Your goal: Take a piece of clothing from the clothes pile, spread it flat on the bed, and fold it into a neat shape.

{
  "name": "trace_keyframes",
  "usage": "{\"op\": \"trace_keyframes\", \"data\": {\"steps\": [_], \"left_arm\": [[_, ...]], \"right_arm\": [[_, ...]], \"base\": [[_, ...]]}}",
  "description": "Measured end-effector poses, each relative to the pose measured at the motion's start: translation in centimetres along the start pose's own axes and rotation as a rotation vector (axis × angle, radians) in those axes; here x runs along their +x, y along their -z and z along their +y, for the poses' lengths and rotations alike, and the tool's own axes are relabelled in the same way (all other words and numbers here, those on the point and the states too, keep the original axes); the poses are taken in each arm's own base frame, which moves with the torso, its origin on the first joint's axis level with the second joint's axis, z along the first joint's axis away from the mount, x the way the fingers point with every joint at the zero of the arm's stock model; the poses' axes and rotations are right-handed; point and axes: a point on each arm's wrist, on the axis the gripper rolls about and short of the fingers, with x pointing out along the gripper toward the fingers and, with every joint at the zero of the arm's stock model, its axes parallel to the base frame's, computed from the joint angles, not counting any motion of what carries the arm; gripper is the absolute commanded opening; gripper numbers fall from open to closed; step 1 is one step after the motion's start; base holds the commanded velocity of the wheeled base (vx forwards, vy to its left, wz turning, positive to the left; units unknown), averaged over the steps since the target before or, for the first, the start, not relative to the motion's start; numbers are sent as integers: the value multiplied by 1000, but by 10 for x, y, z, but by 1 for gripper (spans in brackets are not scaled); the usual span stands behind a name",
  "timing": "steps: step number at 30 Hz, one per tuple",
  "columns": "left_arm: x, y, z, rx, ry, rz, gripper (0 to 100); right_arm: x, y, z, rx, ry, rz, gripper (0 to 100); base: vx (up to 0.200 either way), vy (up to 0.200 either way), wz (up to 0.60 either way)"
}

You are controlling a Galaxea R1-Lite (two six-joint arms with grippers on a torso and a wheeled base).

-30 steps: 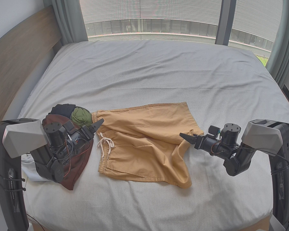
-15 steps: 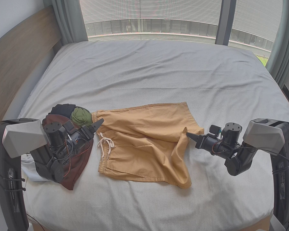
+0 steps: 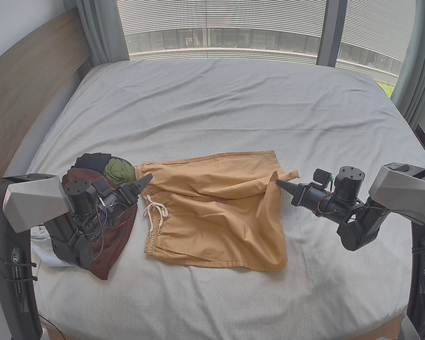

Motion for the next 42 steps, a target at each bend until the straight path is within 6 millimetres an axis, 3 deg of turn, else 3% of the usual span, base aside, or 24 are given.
{"op": "trace_keyframes", "data": {"steps": [7,18,32,42], "left_arm": [[0,0,0,1,-2,-1,100],[0,1,0,1,-2,1,100],[0,1,0,1,-2,1,100],[0,0,0,1,-3,0,100]], "right_arm": [[-2,-13,8,-16,-14,-27,0],[-11,-23,3,-17,11,-45,0],[-31,-27,6,-55,42,-40,0],[-19,-37,12,-65,21,-45,0]], "base": [[0,0,0],[0,0,0],[0,0,0],[0,0,0]]}}
